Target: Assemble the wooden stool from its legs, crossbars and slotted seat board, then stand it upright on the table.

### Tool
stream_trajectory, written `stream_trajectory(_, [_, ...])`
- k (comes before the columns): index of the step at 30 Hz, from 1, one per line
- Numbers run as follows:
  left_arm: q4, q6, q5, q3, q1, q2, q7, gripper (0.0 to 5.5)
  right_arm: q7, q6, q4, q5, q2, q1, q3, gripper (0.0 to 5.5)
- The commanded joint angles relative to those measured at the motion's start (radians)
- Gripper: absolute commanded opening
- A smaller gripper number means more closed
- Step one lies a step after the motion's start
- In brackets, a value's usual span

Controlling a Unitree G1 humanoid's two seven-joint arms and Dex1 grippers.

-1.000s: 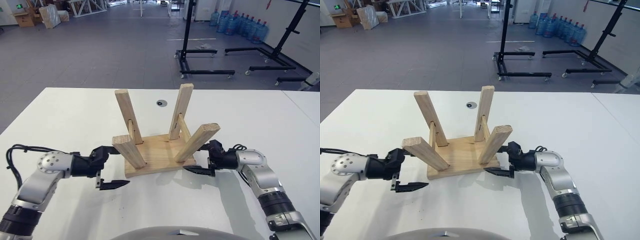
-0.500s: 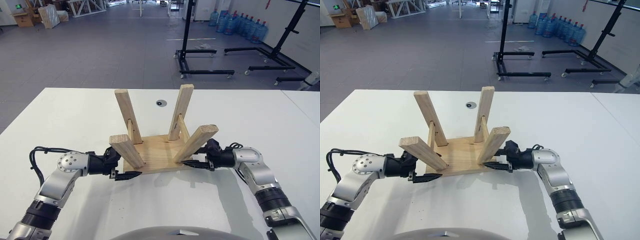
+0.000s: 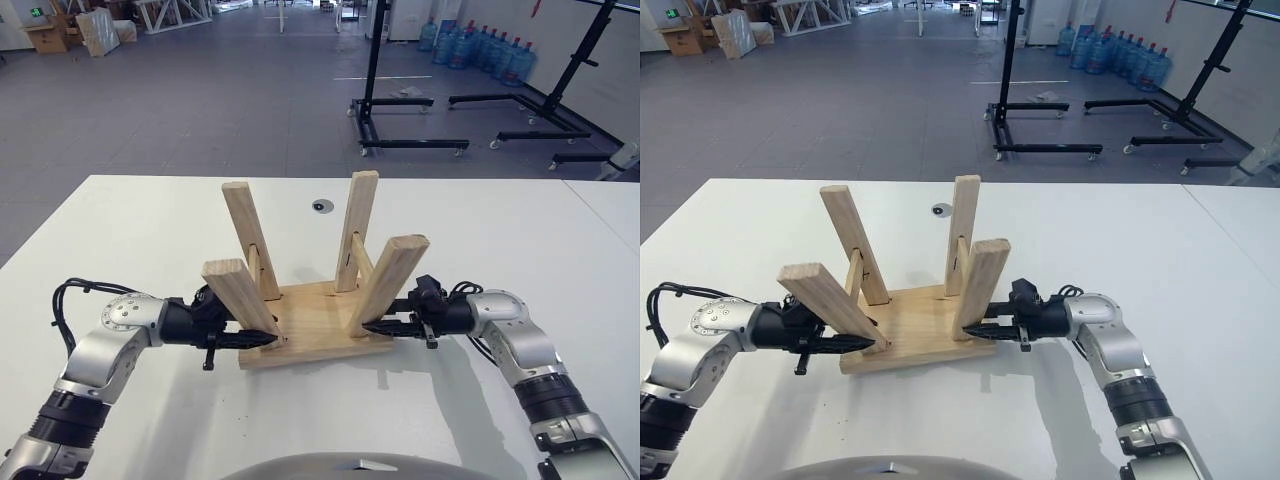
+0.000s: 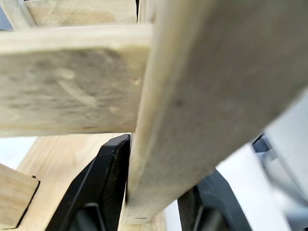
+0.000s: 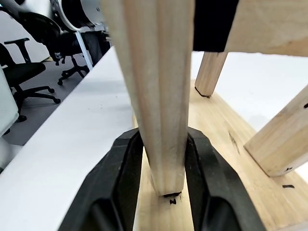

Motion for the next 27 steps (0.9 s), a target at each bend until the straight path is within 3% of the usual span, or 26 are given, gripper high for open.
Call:
stream_trajectory(1, [-0.087, 0.180, -0.151, 0.000, 0.023, 0.044, -0.073, 1.21, -0.050, 0.246, -0.184, 0.160, -0.058, 0.033, -0.046, 1.15])
stream_trajectory(7, [-0.189, 0.516, -0.400, 0.062, 0.062, 0.096, 0.001, 1.10, -0.128, 0.790, -0.337, 0.512, -0.195, 0.077, -0.127, 1.05])
stream_trajectory(10, [-0.217, 0.662, -0.529, 0.105, 0.057, 0.094, 0.089, 1.08, -0.201, 0.972, -0.349, 0.641, -0.222, 0.068, -0.161, 1.01])
stream_trajectory(13, [-0.219, 0.688, -0.520, 0.115, 0.066, 0.084, 0.148, 1.08, -0.284, 1.081, -0.315, 0.700, -0.201, 0.053, -0.165, 1.01])
stream_trajectory(14, [-0.197, 0.707, -0.523, 0.119, 0.060, 0.074, 0.174, 1.44, -0.303, 1.101, -0.312, 0.707, -0.194, 0.056, -0.161, 1.01])
stream_trajectory(24, [-0.081, 0.735, -0.458, 0.094, 0.021, 0.092, 0.189, 2.83, -0.444, 1.221, -0.134, 0.730, -0.127, -0.026, -0.161, 1.01])
stream_trajectory(27, [0.037, 0.641, -0.325, 0.062, -0.083, 0.131, 0.137, 3.28, -0.432, 1.219, -0.084, 0.717, -0.121, -0.077, -0.159, 1.70])
